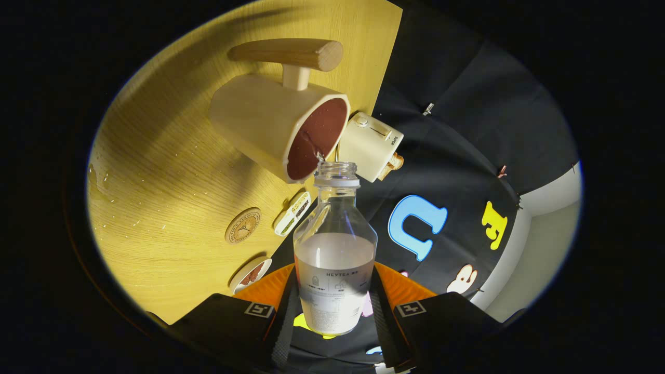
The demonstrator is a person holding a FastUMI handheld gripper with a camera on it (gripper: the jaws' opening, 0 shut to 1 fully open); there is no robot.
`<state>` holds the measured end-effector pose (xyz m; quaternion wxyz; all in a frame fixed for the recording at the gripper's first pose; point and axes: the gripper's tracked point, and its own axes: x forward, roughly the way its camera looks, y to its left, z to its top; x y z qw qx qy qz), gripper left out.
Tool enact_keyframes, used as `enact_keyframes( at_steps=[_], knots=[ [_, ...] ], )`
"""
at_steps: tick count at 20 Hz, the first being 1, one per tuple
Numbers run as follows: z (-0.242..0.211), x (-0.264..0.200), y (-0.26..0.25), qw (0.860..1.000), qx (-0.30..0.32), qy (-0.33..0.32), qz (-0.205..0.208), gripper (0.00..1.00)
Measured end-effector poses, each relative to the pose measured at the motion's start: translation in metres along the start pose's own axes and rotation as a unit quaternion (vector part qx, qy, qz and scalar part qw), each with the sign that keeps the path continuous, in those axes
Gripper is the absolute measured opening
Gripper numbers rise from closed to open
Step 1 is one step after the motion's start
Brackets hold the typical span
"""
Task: Take the bottle from table, then pour the juice into the cup, finally place the bottle on the coaster
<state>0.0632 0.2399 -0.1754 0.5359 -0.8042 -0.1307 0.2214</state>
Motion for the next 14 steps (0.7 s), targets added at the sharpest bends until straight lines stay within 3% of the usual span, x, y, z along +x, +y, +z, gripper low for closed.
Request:
enact_keyframes(
  at_steps=[14],
  knots=[
    [0.01, 0.005, -0.013, 0.996, -0.075, -0.031, -0.034, 0.7]
  ],
)
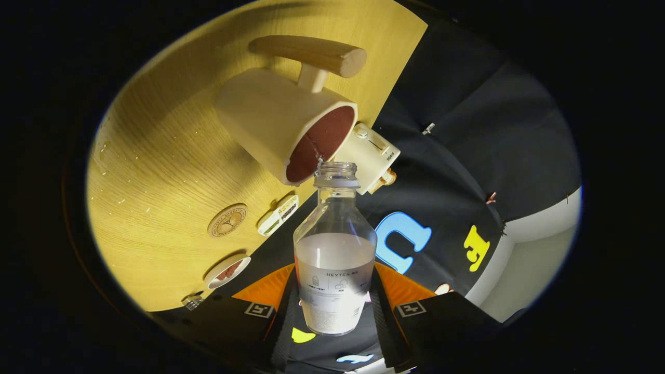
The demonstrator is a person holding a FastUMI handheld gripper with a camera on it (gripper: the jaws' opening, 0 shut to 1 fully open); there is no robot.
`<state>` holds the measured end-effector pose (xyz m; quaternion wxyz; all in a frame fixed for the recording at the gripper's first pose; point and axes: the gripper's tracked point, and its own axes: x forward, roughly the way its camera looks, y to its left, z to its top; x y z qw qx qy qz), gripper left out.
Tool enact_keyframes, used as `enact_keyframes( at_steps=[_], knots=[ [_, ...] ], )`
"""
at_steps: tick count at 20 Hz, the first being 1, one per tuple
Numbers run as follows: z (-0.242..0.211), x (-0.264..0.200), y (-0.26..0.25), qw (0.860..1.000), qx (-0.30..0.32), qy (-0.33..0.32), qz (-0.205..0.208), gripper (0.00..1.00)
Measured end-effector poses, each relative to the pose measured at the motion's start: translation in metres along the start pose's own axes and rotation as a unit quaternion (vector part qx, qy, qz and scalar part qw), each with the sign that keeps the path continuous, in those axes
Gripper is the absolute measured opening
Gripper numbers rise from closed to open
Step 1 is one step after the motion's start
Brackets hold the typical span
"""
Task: Take the bottle from table, then pour the juice into the cup, finally place the bottle on the coaster
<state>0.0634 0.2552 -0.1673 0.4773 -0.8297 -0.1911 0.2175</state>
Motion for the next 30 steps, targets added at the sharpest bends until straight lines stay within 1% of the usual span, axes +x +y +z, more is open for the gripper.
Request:
enact_keyframes(
  at_steps=[5, 10, 18, 22, 30],
  knots=[
    [0.0039, 0.0053, -0.0052, 0.999, -0.033, -0.02, -0.021, 0.7],
    [0.0, 0.0067, -0.0045, 0.998, -0.054, -0.026, -0.036, 0.7],
    [-0.0001, 0.0068, -0.0093, 0.996, -0.063, -0.033, -0.056, 0.7],
    [-0.0014, 0.0078, -0.0092, 0.996, -0.069, -0.032, -0.054, 0.7],
    [0.0025, 0.0025, -0.0065, 0.997, -0.061, -0.033, -0.044, 0.7]
  ],
)
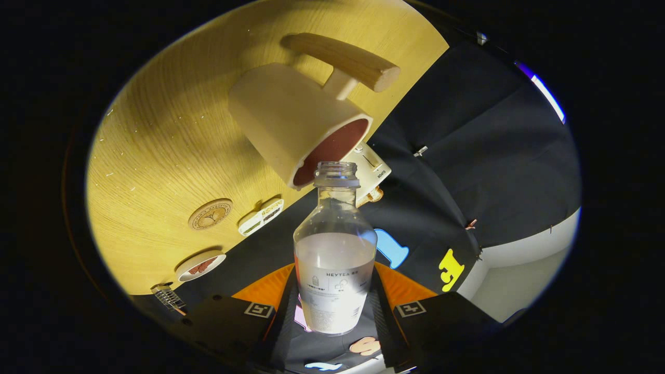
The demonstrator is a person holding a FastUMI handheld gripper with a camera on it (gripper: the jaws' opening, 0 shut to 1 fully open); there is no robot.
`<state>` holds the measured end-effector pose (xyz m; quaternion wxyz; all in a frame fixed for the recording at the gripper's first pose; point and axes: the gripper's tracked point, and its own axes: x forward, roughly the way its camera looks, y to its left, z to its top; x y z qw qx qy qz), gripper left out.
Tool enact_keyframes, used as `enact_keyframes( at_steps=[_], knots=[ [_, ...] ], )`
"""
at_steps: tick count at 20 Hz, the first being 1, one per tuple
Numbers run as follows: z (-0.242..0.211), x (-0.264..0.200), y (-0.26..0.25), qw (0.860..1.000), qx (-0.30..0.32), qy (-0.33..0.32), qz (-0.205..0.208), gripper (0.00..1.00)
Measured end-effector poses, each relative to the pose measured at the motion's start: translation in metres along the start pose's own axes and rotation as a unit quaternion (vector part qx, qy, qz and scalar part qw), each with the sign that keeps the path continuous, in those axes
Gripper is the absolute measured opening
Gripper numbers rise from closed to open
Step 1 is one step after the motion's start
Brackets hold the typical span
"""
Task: Take the bottle from table, then pour the juice into the cup, finally place the bottle on the coaster
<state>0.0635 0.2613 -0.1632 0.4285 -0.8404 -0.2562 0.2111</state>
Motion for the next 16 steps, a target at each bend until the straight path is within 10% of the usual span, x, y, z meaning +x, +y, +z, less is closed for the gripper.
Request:
enact_keyframes(
  at_steps=[8, 16],
  knots=[
    [-0.002, -0.007, 0.024, 0.986, 0.151, 0.044, 0.053, 0.7],
    [0.021, -0.032, 0.057, 0.902, 0.395, 0.112, 0.134, 0.7]
  ],
)
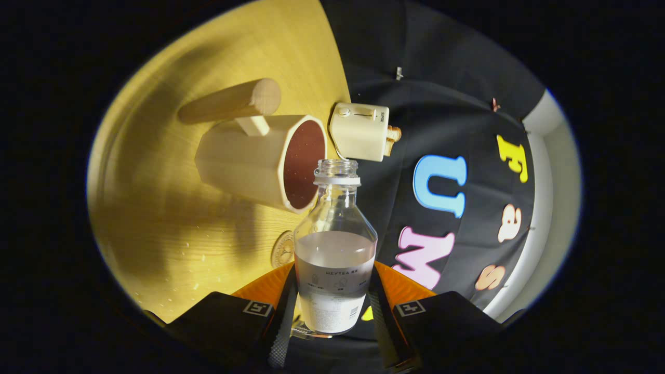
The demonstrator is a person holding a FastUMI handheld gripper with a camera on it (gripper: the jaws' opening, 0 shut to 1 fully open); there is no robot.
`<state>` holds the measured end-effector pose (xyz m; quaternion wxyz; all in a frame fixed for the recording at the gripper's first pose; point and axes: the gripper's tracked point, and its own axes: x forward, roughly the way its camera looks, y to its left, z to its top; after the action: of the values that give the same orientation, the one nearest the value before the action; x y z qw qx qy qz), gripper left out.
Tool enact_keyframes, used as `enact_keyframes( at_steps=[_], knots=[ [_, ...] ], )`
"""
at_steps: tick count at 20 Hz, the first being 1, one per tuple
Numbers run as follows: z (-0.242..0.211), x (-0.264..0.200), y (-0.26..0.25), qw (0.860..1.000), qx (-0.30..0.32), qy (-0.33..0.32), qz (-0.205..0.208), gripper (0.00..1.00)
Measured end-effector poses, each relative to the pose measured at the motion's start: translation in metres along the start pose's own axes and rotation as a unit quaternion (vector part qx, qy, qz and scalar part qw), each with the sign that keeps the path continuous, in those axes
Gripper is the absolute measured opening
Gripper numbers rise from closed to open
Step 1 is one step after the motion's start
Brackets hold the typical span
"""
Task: Take the bottle from table, then pour the juice into the cup, finally place the bottle on the coaster
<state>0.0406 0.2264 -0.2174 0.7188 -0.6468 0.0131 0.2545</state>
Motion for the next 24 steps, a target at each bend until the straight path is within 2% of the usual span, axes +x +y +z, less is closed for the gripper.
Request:
enact_keyframes(
  at_steps=[2, 4, 7, 10, 13, 16, 20, 21, 22, 24],
  knots=[
    [-0.001, -0.009, 0.012, 0.996, 0.087, 0.01, 0.022, 0.71],
    [0.006, -0.012, 0.008, 0.984, 0.174, 0.004, 0.032, 0.71],
    [0.016, -0.011, 0.003, 0.952, 0.302, -0.014, 0.047, 0.71],
    [0.024, -0.013, -0.001, 0.896, 0.438, -0.033, 0.069, 0.71],
    [0.023, -0.02, -0.023, 0.837, 0.541, -0.057, 0.059, 0.71],
    [0.016, -0.023, -0.042, 0.778, 0.621, -0.076, 0.066, 0.7],
    [-0.012, -0.018, -0.082, 0.719, 0.687, -0.102, 0.03, 0.71],
    [-0.017, -0.011, -0.091, 0.71, 0.695, -0.113, 0.017, 0.71],
    [-0.027, -0.003, -0.1, 0.709, 0.695, -0.119, -0.002, 0.71],
    [-0.043, 0.016, -0.111, 0.717, 0.686, -0.123, -0.034, 0.71]
  ],
)
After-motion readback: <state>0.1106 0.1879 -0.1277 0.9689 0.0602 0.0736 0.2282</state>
